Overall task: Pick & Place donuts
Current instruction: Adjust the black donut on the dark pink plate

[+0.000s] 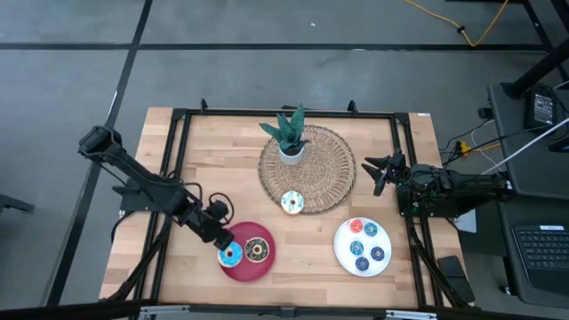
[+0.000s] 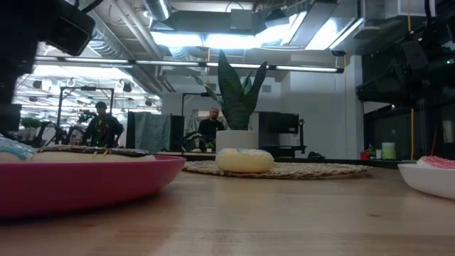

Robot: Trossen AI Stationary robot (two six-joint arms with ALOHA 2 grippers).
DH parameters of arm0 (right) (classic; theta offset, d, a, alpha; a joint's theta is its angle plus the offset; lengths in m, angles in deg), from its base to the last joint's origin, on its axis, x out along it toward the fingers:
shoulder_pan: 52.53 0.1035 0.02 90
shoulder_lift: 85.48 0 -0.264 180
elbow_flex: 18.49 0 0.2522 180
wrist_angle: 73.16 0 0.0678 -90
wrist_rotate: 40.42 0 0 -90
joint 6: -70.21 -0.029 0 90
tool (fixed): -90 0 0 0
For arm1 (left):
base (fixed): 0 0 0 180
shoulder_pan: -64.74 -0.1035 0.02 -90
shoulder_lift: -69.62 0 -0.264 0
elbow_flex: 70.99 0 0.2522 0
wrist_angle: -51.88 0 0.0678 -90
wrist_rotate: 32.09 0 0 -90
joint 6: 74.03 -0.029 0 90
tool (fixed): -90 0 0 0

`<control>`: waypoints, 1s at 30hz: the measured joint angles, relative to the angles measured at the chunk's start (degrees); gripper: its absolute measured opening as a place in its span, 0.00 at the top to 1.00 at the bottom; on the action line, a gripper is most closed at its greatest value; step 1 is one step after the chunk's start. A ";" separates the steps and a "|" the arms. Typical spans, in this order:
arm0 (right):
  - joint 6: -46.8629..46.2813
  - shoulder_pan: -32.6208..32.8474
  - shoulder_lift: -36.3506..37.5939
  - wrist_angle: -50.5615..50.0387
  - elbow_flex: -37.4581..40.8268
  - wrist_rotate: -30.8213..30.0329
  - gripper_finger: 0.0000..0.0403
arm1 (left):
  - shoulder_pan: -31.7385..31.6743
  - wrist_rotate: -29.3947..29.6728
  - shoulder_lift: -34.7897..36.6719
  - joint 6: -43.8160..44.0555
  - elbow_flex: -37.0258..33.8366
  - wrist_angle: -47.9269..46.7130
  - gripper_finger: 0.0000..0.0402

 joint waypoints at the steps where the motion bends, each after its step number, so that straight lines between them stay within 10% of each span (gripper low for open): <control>1: 0.00 0.01 0.01 0.00 -0.01 0.01 0.65 | -0.32 0.81 0.46 -0.03 0.00 -0.52 0.41; 30: 0.00 0.01 0.02 -0.01 0.00 0.00 0.65 | -10.41 2.97 -7.67 -17.12 0.07 13.89 0.41</control>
